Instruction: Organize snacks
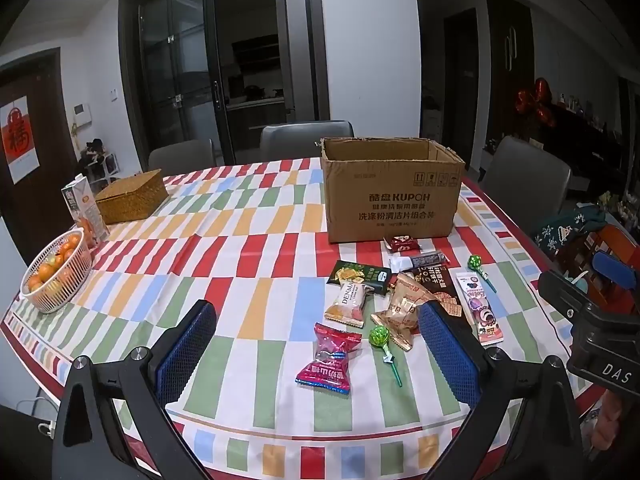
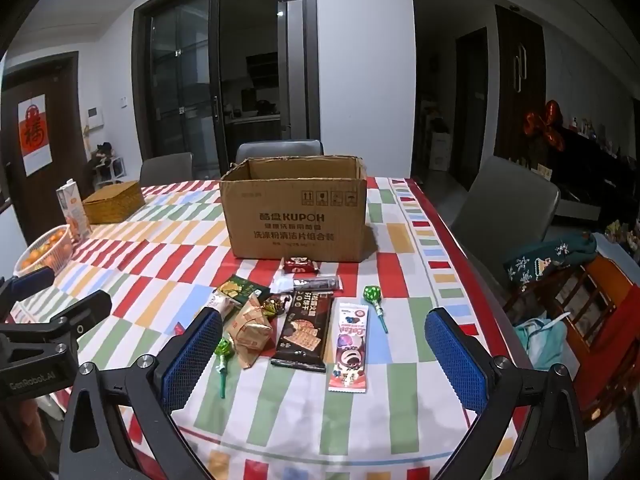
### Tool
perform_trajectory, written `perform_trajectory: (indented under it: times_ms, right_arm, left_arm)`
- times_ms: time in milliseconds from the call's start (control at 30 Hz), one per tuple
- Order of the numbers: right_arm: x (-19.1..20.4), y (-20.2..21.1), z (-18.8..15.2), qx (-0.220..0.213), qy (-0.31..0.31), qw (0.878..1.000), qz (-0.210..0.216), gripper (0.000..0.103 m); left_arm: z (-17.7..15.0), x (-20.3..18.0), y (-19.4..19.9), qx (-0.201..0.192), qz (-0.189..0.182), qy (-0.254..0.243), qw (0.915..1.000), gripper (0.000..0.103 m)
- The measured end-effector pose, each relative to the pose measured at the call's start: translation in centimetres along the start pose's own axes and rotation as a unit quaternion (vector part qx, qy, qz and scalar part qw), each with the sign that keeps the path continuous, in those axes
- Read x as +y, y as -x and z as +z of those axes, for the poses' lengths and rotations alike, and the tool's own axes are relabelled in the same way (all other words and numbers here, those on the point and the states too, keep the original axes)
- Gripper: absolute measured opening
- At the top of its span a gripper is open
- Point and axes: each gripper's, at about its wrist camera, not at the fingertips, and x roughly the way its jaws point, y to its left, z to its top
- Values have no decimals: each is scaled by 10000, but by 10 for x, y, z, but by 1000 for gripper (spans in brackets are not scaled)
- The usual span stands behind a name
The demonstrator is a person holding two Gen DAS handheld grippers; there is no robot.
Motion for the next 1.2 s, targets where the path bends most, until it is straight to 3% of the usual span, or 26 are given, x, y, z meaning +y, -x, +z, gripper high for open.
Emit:
perform_trajectory:
  times_ms: [1200]
  right_arm:
    - [11, -8, 0, 85, 93, 9999, 98, 102]
  left_arm:
    - [-16, 5, -10, 101, -17, 21, 9999, 103]
